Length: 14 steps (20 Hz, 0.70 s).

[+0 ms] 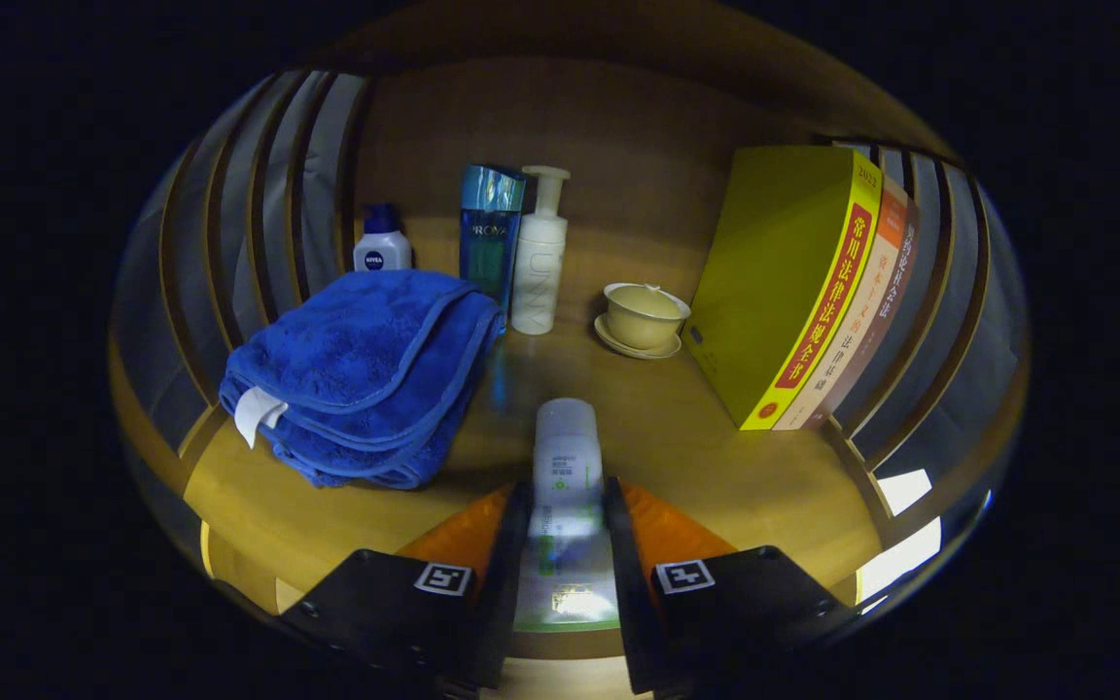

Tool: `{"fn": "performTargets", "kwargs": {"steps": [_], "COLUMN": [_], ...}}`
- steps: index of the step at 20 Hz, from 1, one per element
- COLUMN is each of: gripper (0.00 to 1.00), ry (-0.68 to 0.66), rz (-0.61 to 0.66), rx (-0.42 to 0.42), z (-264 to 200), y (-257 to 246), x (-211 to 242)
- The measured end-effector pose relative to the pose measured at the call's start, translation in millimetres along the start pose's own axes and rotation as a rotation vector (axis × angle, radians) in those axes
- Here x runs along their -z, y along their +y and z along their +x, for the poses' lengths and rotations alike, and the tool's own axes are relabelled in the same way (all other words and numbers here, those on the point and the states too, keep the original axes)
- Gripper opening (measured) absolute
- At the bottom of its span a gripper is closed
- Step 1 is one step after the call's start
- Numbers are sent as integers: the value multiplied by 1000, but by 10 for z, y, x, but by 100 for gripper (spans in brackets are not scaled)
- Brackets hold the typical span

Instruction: Pull open the drawer, take out the items inside it, and place them on the countertop above the cabinet.

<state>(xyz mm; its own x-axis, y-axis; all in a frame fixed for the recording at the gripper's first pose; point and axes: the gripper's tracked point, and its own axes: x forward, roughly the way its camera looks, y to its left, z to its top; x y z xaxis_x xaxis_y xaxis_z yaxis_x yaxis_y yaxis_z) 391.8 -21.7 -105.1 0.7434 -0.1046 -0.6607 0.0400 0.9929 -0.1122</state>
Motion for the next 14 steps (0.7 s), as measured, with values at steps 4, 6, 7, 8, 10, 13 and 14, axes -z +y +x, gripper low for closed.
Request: {"fn": "performTargets", "kwargs": {"steps": [4,6,7,8,10,13,14], "gripper": [70,83,86,90,96,99,99], "ry": [7,-11,-32,-59,-119,-238,-301], "rz": [-27,-32,-27,-25,-4,73,92], "rx": [-10,-3,-4,-6,22,58,65], "z": [33,-5,-54,-122,-343,-790,-987], "y": [30,18,23,23,-35,-122,-141], "x": [18,3,-35,-94,-162,-280,-295]}}
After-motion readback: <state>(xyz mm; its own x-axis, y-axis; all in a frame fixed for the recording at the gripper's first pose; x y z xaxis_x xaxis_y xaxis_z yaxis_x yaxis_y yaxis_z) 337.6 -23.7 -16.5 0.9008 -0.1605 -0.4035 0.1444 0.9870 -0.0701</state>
